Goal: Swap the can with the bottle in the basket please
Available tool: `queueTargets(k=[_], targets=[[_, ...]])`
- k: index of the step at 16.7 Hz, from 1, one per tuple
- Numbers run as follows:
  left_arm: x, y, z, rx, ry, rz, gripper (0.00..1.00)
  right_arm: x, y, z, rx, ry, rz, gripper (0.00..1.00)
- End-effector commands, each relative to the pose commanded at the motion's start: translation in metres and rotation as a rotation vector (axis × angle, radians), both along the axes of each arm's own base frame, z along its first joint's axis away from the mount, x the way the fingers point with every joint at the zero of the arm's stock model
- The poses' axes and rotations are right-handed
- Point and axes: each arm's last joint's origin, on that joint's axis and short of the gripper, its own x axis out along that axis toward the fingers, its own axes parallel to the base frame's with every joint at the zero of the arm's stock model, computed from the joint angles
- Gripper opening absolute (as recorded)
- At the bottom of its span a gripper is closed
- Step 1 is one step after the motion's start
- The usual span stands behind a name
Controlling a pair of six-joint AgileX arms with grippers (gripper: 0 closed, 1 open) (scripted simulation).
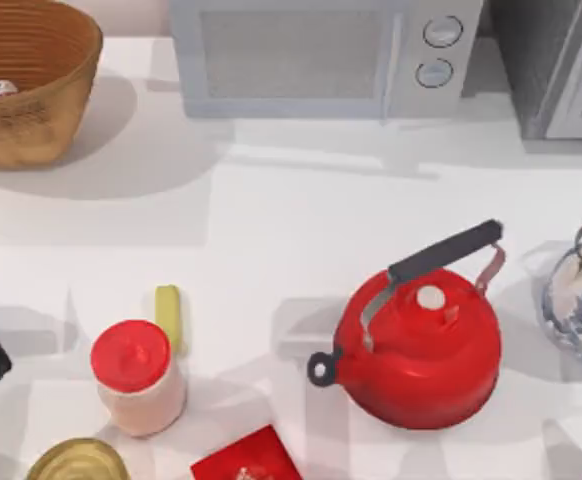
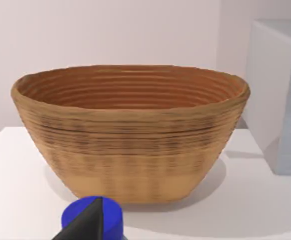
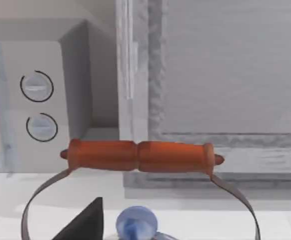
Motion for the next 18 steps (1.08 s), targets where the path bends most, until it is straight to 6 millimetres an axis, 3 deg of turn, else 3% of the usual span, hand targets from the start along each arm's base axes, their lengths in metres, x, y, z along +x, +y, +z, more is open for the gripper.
queueTargets(k=[5,11,14,18], targets=[[0.001,0.000,0.012,0.002,0.029,0.000,1.00,0.000,0.000,0.000,0.000,0.000,0.000,1.00],[0.022,0.002,0.080,0.013,0.213,0.001,1.00,0.000,0.000,0.000,0.000,0.000,0.000,1.00],[0.056,0.005,0.123,0.017,0.350,-0.001,1.00,0.000,0.000,0.000,0.000,0.000,0.000,1.00],[0.130,0.012,0.165,0.019,0.557,-0.006,1.00,0.000,0.000,0.000,0.000,0.000,0.000,1.00]])
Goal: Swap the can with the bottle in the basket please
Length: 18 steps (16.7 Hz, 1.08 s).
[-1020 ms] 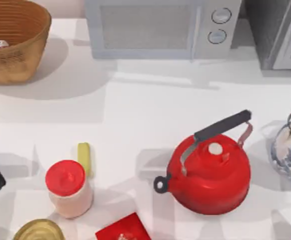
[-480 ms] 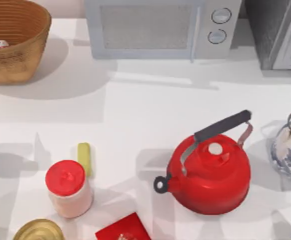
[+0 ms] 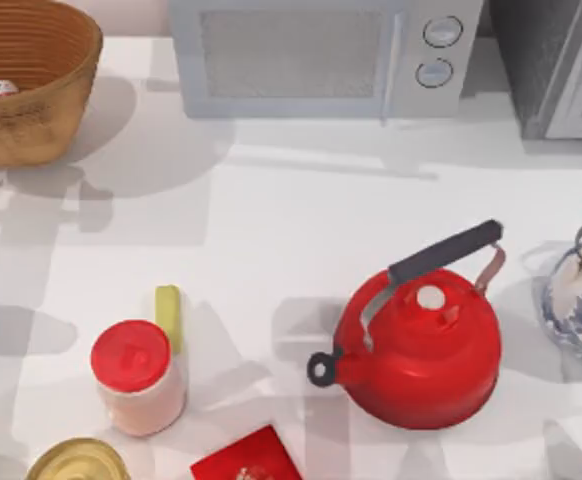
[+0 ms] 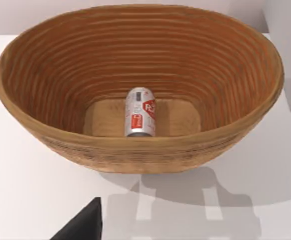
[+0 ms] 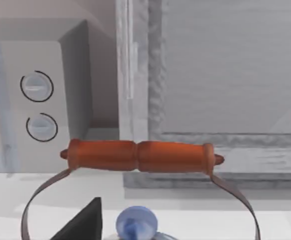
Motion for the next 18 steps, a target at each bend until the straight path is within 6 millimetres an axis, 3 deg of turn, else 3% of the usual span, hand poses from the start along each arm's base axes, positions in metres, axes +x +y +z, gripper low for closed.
queueTargets(k=[3,5,10,14,18], targets=[[0.070,0.008,0.009,-0.004,0.162,-0.004,1.00,0.000,0.000,0.000,0.000,0.000,0.000,1.00],[0.117,0.015,0.001,-0.009,0.267,-0.006,1.00,0.000,0.000,0.000,0.000,0.000,0.000,1.00],[0.215,0.031,-0.053,-0.028,0.502,-0.014,1.00,0.000,0.000,0.000,0.000,0.000,0.000,1.00],[0.259,0.042,-0.106,-0.043,0.639,-0.018,1.00,0.000,0.000,0.000,0.000,0.000,0.000,1.00],[0.276,0.046,-0.137,-0.052,0.706,-0.021,1.00,0.000,0.000,0.000,0.000,0.000,0.000,1.00]])
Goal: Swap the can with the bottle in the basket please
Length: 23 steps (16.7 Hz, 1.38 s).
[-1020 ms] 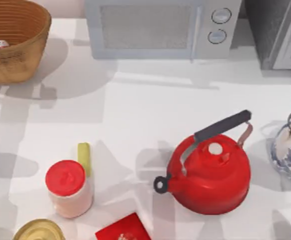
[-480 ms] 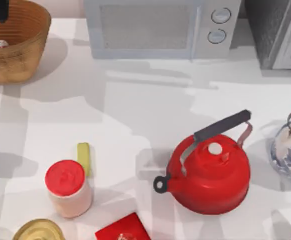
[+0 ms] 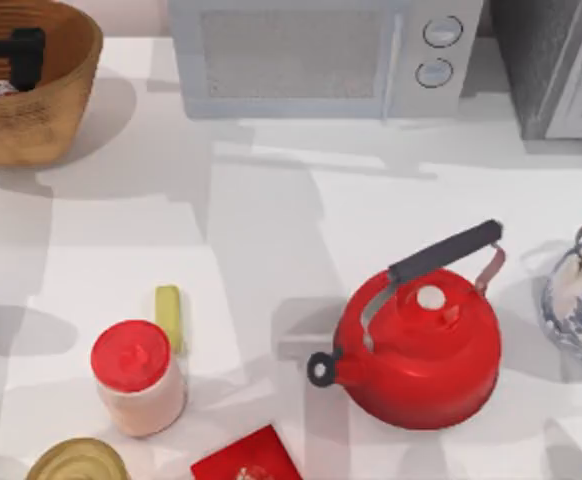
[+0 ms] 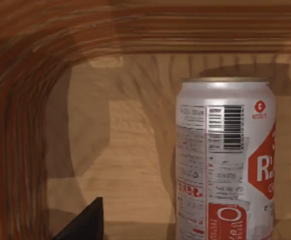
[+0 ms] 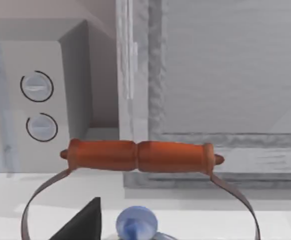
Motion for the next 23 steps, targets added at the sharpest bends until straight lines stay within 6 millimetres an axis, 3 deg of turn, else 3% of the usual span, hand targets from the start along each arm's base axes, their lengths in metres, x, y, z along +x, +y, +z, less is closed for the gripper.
queueTargets(k=[7,14,18,23], targets=[[0.002,-0.003,-0.004,0.000,0.004,-0.006,1.00,0.000,0.000,0.000,0.000,0.000,0.000,1.00],[0.019,-0.003,-0.058,-0.001,0.004,0.000,1.00,0.000,0.000,0.000,0.000,0.000,0.000,1.00],[0.019,-0.003,-0.059,-0.001,0.005,0.000,1.00,0.000,0.000,0.000,0.000,0.000,0.000,1.00],[0.019,-0.003,-0.059,-0.001,0.005,0.000,0.62,0.000,0.000,0.000,0.000,0.000,0.000,1.00]])
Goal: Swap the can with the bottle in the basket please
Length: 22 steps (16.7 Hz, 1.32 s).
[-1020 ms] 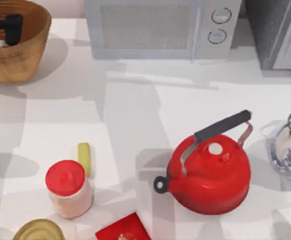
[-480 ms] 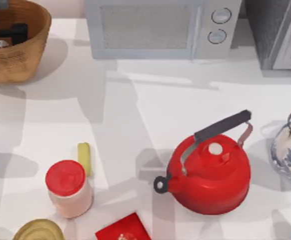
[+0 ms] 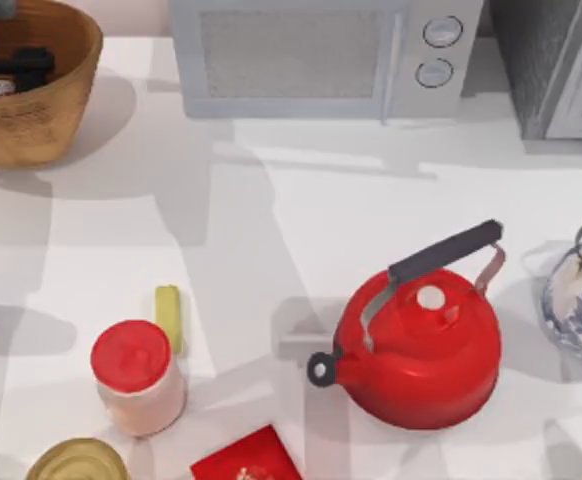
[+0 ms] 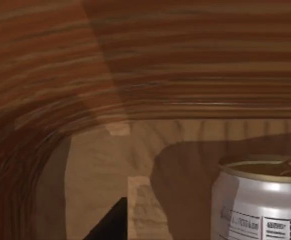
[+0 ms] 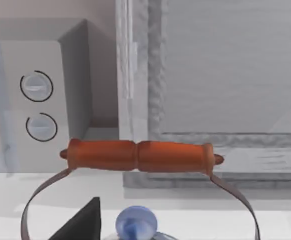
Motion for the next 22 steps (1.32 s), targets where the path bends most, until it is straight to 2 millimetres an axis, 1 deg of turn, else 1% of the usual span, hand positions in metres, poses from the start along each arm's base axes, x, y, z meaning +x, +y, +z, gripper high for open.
queueTargets(k=[8,9,16,17,19,20,22], targets=[[0.000,0.000,0.000,0.000,0.000,0.000,0.02,0.000,0.000,0.000,0.000,0.000,0.000,1.00],[0.000,0.000,0.000,0.000,0.000,0.000,0.00,0.000,0.000,0.000,0.000,0.000,0.000,1.00],[0.000,0.000,0.000,0.000,0.000,0.000,0.00,0.000,0.000,0.000,0.000,0.000,0.000,1.00],[0.000,0.001,0.018,0.010,-0.039,-0.001,0.00,0.000,0.000,0.000,0.000,0.000,0.000,1.00],[-0.001,0.002,0.021,0.011,-0.045,0.004,0.00,0.000,0.000,0.000,0.000,0.000,0.000,1.00],[-0.003,0.004,0.027,0.013,-0.057,0.012,0.00,0.000,0.000,0.000,0.000,0.000,0.000,1.00],[-0.010,0.007,0.045,0.019,-0.097,0.035,0.00,0.000,0.000,0.000,0.000,0.000,0.000,1.00]])
